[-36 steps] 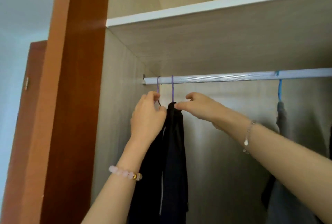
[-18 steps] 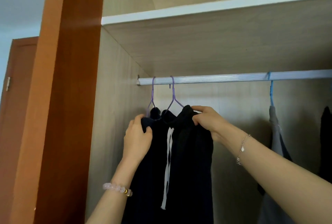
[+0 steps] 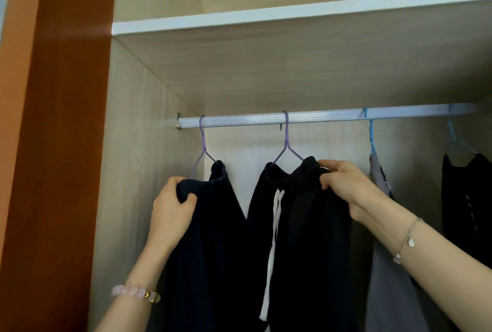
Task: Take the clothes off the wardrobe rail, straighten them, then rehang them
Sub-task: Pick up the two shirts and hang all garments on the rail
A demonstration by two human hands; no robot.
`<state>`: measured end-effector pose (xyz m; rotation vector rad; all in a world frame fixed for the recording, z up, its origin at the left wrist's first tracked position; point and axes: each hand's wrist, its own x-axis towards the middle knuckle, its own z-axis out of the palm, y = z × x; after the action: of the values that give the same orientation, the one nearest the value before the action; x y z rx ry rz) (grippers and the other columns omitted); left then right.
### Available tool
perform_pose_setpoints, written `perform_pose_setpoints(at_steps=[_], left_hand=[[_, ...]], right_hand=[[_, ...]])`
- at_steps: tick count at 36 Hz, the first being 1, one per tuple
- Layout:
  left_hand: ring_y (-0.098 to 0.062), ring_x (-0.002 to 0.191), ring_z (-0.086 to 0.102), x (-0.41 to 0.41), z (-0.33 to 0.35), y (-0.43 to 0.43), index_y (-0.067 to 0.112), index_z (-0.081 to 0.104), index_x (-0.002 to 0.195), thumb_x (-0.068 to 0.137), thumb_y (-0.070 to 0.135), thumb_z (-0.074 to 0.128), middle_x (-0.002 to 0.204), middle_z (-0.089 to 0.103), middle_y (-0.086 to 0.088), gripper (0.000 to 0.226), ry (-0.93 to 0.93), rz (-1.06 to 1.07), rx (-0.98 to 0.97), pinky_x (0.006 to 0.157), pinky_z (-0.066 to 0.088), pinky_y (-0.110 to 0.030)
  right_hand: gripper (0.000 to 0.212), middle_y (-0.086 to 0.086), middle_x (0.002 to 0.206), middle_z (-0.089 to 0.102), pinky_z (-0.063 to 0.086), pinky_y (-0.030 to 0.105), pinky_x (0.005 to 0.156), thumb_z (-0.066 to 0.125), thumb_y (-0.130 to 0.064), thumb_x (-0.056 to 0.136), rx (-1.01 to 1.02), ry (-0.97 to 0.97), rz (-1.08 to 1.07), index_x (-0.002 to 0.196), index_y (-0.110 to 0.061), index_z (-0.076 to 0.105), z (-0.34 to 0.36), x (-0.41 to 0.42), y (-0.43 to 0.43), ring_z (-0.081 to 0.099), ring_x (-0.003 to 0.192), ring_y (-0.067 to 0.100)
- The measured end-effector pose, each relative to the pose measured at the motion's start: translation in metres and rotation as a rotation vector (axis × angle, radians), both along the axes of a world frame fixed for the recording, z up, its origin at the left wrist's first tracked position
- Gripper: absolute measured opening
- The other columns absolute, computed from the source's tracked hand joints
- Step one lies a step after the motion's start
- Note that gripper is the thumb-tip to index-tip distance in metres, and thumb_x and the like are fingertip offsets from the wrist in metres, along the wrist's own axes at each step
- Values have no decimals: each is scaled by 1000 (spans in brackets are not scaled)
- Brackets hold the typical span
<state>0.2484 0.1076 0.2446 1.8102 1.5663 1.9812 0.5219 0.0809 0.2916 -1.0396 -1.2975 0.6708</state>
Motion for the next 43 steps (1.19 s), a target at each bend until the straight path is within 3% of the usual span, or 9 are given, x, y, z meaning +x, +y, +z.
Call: perform_pose_setpoints(at_steps=[11,18,20,24,28,31,34,38,43], left_hand=[[-31,104,59,12,5,-10,13,57,115,87,3,52,113,64,-10,31,-8,54,21,95,48,-45],[-27,102,56,21,4,-11,15,53,123,90,9,52,120,59,-9,34,40,122,33,87,45,-40],[-32,106,56,25,3,-10,13,50,128,91,11,52,125,56,-10,37,95,194,21,83,42,-40],[-43,105,56,34,4,-13,4,53,128,85,9,60,124,55,-19,44,281,442,-3,80,48,-50],[-48,100,58,51,11,-17,-7,61,111,63,-5,74,107,61,-28,50,387,572,199,76,51,-57],[-40,105,59,82,20,-29,-1,61,116,69,-3,72,113,62,-19,49,398,425,334,80,51,-51],[-18,123,48,124,32,-39,18,48,133,90,19,59,134,49,5,45,318,86,297,88,41,-31],[-12,134,39,189,55,-23,21,35,143,92,36,55,146,37,9,57,319,-212,125,103,38,-30],[-26,141,30,243,72,6,14,10,152,89,41,57,157,18,-4,83,345,-352,-140,108,35,-40]], right_hand=[[61,4,88,61,49,25,64,34,16,82,13,-24,-24,137,-9,44,-1,10,-13,59,79,18],[55,-2,90,58,45,21,60,40,12,84,27,-61,-27,133,-11,46,-6,11,-12,55,78,12],[55,-4,96,59,48,22,67,44,8,85,53,-93,-43,136,-12,44,-8,12,-11,56,85,12],[57,3,141,46,44,30,100,49,-4,88,132,-260,-140,143,-16,36,-10,18,-14,50,120,19],[49,-7,141,45,30,9,93,47,-12,92,391,-536,-290,140,-21,41,-12,25,-23,44,126,7],[38,-19,130,48,24,-3,89,46,-15,95,642,-684,-452,131,-25,51,-6,37,-34,41,108,-12],[36,-15,126,55,35,18,83,49,-16,91,726,-681,-684,125,-27,54,3,60,-41,53,100,-3],[52,-9,139,43,42,36,93,54,-23,86,411,-758,-788,136,-28,40,12,95,-37,40,128,15],[60,2,145,41,34,28,102,56,-13,85,83,-493,-387,142,-17,37,10,120,-25,41,131,19]])
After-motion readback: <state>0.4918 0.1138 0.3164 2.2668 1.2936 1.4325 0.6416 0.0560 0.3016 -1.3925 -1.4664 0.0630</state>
